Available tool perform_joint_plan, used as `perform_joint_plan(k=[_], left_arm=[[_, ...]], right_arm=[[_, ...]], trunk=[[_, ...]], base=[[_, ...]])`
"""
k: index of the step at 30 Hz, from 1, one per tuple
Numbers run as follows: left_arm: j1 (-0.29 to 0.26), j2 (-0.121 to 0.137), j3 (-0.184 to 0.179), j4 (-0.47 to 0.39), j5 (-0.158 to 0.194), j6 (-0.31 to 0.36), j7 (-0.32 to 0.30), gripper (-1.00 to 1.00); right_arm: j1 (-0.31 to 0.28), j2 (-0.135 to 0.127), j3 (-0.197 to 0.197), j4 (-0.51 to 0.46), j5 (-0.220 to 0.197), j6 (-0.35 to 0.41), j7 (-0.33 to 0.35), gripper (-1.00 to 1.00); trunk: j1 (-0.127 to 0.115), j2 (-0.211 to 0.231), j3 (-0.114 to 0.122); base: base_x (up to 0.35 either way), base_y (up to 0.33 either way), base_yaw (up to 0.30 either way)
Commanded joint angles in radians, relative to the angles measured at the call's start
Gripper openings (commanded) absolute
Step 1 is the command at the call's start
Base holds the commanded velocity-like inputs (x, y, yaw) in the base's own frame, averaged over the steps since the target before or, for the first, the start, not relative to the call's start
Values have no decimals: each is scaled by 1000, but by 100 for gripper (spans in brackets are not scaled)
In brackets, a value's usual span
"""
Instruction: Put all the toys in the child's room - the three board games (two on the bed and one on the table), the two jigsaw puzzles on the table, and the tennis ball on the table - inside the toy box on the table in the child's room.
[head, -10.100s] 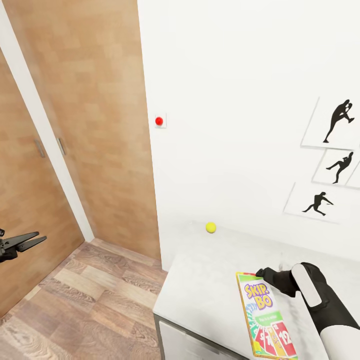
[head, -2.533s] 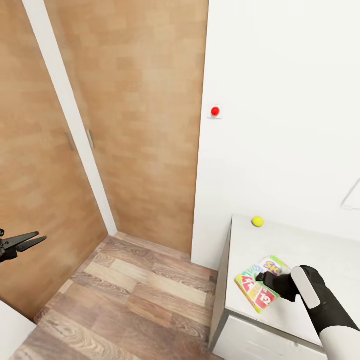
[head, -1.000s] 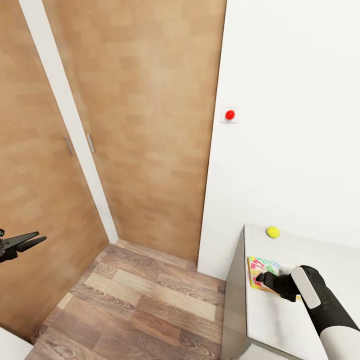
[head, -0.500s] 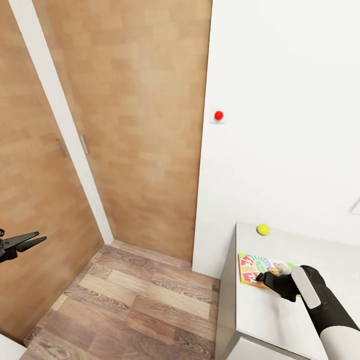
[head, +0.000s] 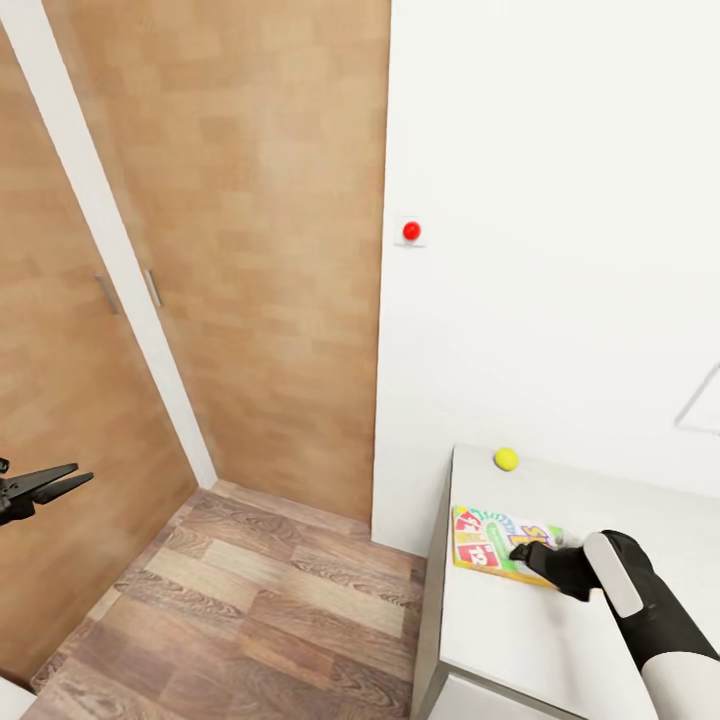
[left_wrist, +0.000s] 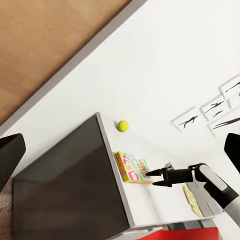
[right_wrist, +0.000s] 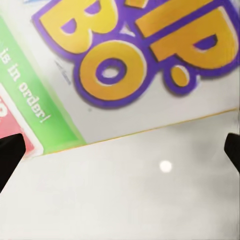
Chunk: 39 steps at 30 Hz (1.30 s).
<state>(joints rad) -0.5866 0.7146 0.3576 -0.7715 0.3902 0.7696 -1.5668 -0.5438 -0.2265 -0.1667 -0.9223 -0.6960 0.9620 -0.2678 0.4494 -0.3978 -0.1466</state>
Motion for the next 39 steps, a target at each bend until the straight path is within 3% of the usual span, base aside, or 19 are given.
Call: perform_joint_plan(k=[1,16,39], left_arm=[[-1,0,0,0,-1,10,-4,100],[-1,0,0,0,0,10,-4,100],[-1,0,0,0,0,11,-4,100]], right_arm=[[-1,-2,0,-1,-10,3,-4,100],[-1,-36,-2,-1,-13,1,36,100],[-1,-41,-7,-1,-16,1,39,100]], trunk=[[1,-2,-2],[1,-2,-2],[1,-2,-2]], base=[[0,-68,0],[0,-85,0],[9,-76,0]])
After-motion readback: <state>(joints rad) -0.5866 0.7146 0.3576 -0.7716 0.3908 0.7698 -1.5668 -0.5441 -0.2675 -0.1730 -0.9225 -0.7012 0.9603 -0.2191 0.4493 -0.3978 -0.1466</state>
